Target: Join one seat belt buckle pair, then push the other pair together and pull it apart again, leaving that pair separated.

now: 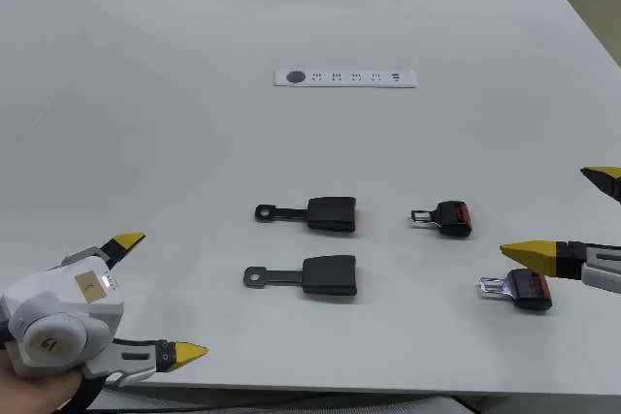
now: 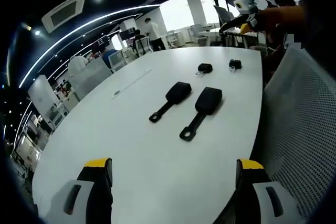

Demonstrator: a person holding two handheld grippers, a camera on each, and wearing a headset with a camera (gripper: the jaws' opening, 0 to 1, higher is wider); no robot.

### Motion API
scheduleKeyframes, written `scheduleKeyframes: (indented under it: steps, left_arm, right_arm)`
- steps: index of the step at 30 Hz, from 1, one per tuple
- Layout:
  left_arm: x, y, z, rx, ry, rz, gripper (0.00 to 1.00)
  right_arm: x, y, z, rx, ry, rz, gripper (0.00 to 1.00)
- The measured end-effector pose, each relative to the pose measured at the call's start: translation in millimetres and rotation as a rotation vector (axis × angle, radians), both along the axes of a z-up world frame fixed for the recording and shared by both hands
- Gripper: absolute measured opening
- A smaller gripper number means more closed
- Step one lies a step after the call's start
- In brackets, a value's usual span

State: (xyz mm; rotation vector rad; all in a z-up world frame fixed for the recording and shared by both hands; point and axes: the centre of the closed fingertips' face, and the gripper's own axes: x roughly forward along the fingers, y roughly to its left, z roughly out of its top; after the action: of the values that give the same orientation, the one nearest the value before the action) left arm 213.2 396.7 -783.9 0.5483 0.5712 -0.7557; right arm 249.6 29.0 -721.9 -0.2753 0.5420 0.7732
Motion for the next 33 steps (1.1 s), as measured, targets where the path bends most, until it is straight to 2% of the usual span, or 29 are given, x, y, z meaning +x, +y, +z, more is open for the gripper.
scheduleKeyframes:
  steps: [9,15,17,19,23,26,28,30,31,33]
  left_arm:
    - [2.1,1.1,0.3,-0.007,-0.007,0.01,0.98]
    - [2.6,2.8,-1.4,-0.002,-0.006,0.008,0.96]
    - [2.2,3.0,-2.2,-0.012,0.006,0.014,0.96]
    - [2.0,3.3,-2.9,-0.006,0.006,0.01,0.96]
    - [0.8,3.0,-3.1,0.001,0.009,0.007,0.96]
    - [1.0,3.5,-2.8,0.0,0.01,0.009,0.95]
    - [0.6,3.2,-3.0,-0.007,0.017,0.015,0.95]
    - [1.1,4.0,-3.0,-0.002,0.014,0.013,0.95]
    - [1.1,4.0,-3.0,-0.002,0.014,0.014,0.95]
    - [1.1,4.8,-3.3,0.002,0.014,0.015,0.95]
  right_arm:
    - [6.9,3.8,1.1,0.012,-0.005,-0.008,1.0]
    - [8.5,-1.8,1.1,0.003,-0.007,-0.018,1.0]
    - [8.1,-3.7,0.0,-0.005,-0.003,-0.021,1.0]
    - [11.8,-8.9,0.2,-0.022,-0.016,-0.049,1.0]
    - [14.9,-10.8,0.5,-0.015,-0.013,-0.071,1.0]
    - [14.1,-13.8,-3.6,-0.059,-0.003,-0.062,0.96]
    - [14.2,-13.7,-2.7,-0.053,-0.002,-0.062,0.96]
    - [12.3,-16.0,-5.6,-0.054,0.035,-0.077,0.97]
    - [8.8,-18.8,-10.3,-0.061,0.079,-0.096,0.98]
    - [11.4,-18.0,-7.8,-0.063,0.048,-0.077,0.97]
